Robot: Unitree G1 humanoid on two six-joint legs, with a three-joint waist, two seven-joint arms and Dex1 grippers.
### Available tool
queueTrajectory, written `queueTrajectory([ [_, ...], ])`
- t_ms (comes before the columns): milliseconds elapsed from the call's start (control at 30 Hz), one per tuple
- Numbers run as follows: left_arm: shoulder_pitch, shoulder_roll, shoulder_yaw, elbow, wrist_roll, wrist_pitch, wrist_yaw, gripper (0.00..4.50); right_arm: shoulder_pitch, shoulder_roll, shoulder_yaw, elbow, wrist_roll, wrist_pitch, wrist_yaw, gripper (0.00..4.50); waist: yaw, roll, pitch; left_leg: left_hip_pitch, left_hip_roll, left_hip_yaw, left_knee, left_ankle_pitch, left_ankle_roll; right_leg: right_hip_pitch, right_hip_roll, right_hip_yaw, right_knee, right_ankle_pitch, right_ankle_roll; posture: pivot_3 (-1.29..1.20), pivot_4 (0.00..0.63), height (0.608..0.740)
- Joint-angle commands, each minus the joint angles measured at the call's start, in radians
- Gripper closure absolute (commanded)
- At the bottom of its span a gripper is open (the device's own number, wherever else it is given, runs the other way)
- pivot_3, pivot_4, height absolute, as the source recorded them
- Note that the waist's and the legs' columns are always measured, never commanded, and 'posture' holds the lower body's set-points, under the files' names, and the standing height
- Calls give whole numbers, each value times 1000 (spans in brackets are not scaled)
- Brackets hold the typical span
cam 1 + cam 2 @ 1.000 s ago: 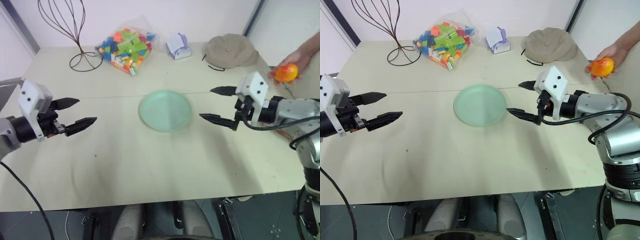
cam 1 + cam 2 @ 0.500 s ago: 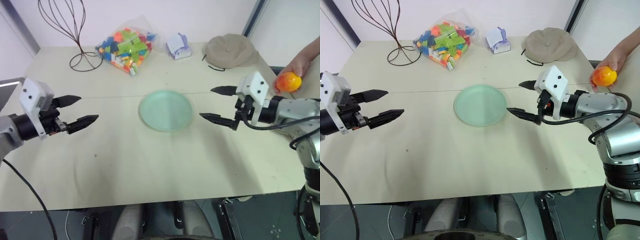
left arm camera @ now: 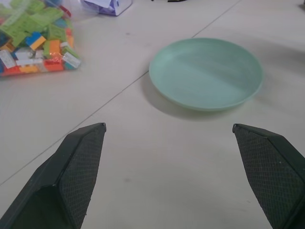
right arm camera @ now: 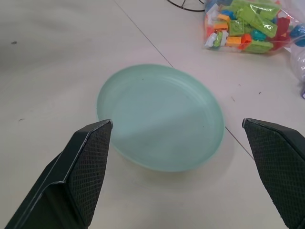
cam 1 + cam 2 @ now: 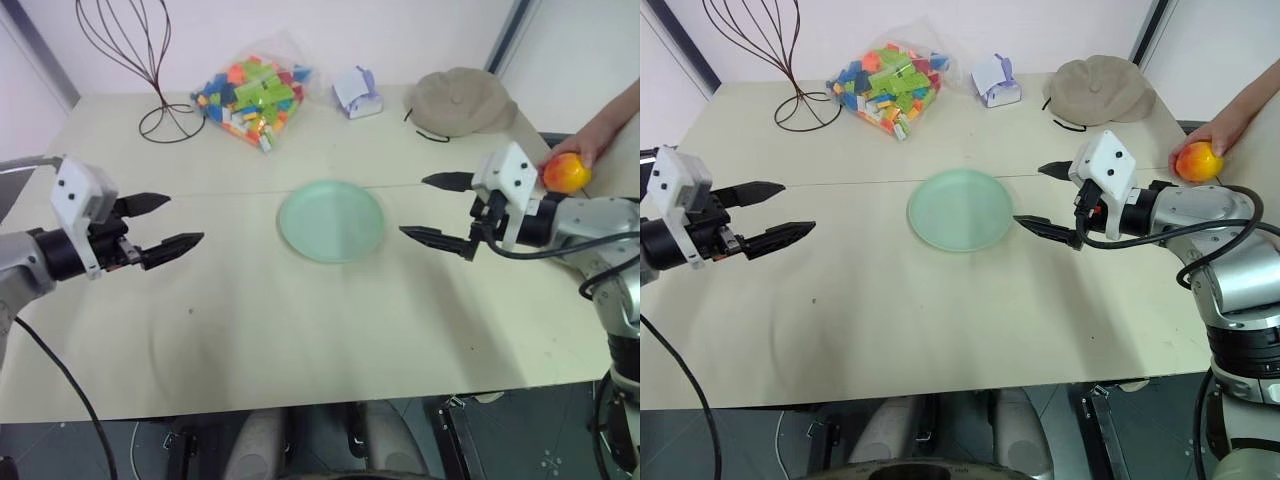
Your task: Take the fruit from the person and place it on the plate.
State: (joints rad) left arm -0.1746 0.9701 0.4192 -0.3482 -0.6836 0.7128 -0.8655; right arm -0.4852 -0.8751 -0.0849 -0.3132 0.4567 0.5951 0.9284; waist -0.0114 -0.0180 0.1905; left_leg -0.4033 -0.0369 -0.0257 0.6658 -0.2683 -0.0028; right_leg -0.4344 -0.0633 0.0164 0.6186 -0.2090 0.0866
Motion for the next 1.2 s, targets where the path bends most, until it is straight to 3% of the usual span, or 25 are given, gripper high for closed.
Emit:
queueTrajectory([
  [33,-23,2,12,-5,0,-20,0,39,-4,-17,-41,-45,15,-1,-4,0,0,0,0,0,0,0,0,0,0,0,0,0,0,0,0,0,150,740],
  [667,-46,-23,-10,2,18,-38,17,39,11,0,-67,-94,41,42,-58,0,0,0,0,0,0,0,0,0,0,0,0,0,0,0,0,0,150,740],
  [833,-156,-154,-18,6,91,-130,196,39,4,11,-58,-103,55,50,-73,0,5,-1,0,0,0,0,1,0,0,0,0,0,0,2,3,0,150,740],
  [1000,-206,-279,-53,-15,251,-306,368,39,-4,13,-49,-101,53,49,-70,0,4,-1,0,0,-1,0,1,0,0,1,0,0,0,2,4,0,150,740],
  [1200,-250,-409,-40,-8,177,-297,437,39,-22,15,-38,-92,48,45,-66,0,3,-1,0,0,0,0,1,0,0,1,0,0,0,2,4,0,150,740],
])
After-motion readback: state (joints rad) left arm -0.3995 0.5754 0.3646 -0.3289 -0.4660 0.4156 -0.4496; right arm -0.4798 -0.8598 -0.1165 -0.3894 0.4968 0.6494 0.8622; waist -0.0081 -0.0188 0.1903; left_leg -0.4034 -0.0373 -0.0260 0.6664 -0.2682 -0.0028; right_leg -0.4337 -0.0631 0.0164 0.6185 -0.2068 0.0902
